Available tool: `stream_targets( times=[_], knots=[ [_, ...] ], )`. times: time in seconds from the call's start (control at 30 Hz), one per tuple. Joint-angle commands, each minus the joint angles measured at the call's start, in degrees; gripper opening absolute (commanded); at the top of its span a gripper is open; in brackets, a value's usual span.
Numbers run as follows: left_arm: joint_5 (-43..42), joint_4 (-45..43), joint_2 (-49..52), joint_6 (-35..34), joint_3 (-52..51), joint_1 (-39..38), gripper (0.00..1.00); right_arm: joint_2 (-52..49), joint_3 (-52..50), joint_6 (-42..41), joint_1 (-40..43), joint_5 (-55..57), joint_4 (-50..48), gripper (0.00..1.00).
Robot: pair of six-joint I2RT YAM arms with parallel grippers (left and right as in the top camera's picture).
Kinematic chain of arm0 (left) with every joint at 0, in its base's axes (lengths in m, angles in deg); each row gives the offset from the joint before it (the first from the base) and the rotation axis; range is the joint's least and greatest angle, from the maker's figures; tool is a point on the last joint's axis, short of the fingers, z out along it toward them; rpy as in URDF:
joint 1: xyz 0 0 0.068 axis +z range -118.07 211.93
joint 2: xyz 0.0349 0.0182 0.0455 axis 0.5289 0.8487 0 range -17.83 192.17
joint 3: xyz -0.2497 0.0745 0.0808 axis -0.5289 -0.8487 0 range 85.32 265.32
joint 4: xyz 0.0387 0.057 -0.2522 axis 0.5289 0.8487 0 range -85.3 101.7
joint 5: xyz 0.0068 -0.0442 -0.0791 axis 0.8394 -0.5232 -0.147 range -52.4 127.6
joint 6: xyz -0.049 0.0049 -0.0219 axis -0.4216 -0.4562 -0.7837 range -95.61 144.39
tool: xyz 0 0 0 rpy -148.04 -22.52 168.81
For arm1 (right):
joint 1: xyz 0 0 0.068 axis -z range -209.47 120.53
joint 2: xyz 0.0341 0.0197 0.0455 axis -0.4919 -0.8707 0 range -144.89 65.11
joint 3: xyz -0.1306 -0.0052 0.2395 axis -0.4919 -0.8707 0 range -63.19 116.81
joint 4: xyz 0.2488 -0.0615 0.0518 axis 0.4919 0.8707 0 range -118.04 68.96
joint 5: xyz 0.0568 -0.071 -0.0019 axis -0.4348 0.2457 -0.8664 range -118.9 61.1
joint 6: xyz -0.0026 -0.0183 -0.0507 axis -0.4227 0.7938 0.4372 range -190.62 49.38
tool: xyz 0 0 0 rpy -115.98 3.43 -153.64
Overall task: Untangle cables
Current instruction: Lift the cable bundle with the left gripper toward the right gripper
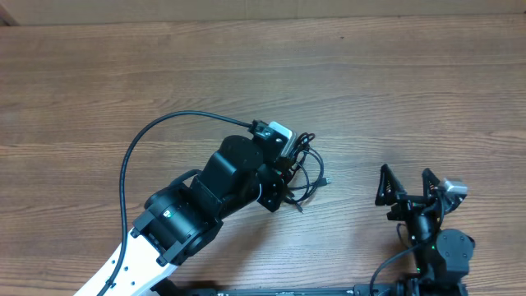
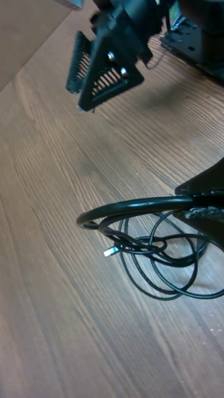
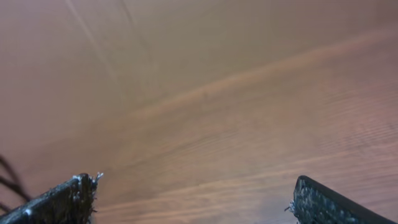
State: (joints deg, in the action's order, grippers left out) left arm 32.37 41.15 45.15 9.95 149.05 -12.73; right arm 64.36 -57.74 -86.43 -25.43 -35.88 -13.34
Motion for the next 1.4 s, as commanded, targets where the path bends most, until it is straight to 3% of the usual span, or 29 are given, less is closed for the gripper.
stream_targets(
  times=[0.0, 0.27, 0.37, 0.63, 0.9, 1.0, 1.1, 1.37],
  knots=[
    [-2.56, -1.09, -1.4, 5.95, 2.05, -0.26, 0.04, -0.28, 10.69, -0.92, 0.11, -2.34, 8.35, 1.0],
    [-11.82, -10.43, -1.4, 12.02, 2.05, -0.26, 0.04, -11.67, 31.12, -0.92, 0.11, -4.66, 29.51, 1.0],
    [-13.2, -12.92, -1.4, 12.63, 2.05, -0.26, 0.04, -18.1, 35.69, -0.9, 0.11, -9.16, 32.85, 1.0],
    [-15.8, -17.46, -2.25, 12.76, 2.1, -0.26, 0.04, -30.1, 38.01, -0.87, 0.11, -16.96, 32.15, 1.0],
    [-15.37, -19.96, -6.23, 13.0, 2.14, -0.24, 0.04, -30.6, 38.01, -0.13, 0.11, -18.67, 31.15, 1.0],
    [-16.02, -21.38, -6.93, 12.7, 2.14, -0.24, 0.04, -30.6, 38.01, 5.66, 0.11, -21.03, 31.1, 1.0],
    [-19.67, -23.52, -6.97, 12.72, 2.14, -0.26, 0.04, -30.6, 38.01, 10.19, 0.11, -22.69, 30.95, 1.0],
    [-25.31, -27.74, -6.97, 12.48, 2.14, -0.26, 0.04, -30.62, 38.01, 10.16, 0.11, -24.04, 30.56, 1.0]
  ],
)
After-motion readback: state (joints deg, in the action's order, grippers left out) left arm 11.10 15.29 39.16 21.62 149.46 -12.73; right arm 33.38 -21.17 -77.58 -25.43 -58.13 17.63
